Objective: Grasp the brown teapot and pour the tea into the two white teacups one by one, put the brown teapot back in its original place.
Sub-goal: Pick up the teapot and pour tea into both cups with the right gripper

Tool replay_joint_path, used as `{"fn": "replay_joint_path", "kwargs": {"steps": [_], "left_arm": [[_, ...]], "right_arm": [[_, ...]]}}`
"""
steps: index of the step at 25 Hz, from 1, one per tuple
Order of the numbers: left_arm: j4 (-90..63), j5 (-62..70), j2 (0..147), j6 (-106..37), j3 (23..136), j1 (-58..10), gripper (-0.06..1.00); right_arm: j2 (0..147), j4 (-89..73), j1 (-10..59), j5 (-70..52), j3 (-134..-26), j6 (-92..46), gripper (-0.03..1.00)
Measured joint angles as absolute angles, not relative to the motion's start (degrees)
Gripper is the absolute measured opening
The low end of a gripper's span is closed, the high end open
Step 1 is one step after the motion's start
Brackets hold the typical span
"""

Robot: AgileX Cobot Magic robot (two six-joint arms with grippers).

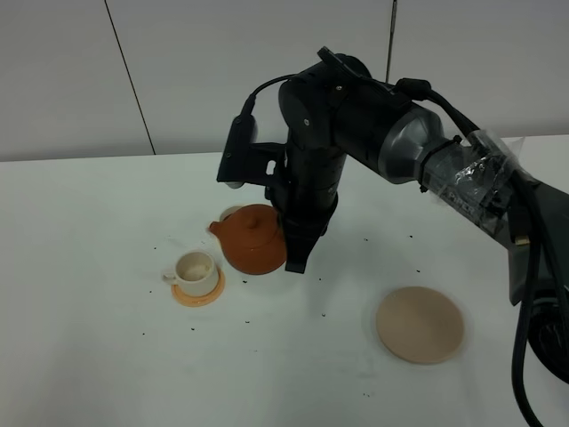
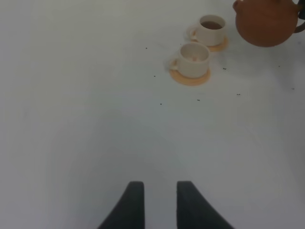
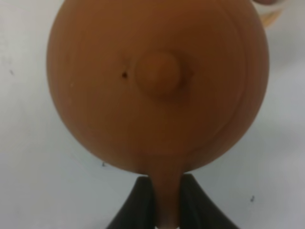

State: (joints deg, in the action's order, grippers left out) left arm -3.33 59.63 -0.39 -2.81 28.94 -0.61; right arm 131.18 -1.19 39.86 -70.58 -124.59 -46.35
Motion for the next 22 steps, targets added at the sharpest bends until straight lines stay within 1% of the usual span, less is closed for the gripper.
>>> {"fn": "replay_joint_path", "kwargs": {"steps": [6, 18, 22], "left_arm": [[-3.33, 59.63, -0.39, -2.81, 28.94, -0.61, 0.24], [-3.33, 59.63, -0.39, -2.81, 28.94, -0.61, 0.24], [-3.33, 59.63, -0.39, -2.81, 28.94, -0.61, 0.24]], "right_arm": [[130.92, -1.24, 42.14, -70.56, -124.02, -46.15, 0.1], [133.97, -1.04, 42.1, -70.51, -123.69, -45.85, 0.1], [134.16, -0.39, 42.1, -68.44, -123.64, -46.48, 0.1]]}}
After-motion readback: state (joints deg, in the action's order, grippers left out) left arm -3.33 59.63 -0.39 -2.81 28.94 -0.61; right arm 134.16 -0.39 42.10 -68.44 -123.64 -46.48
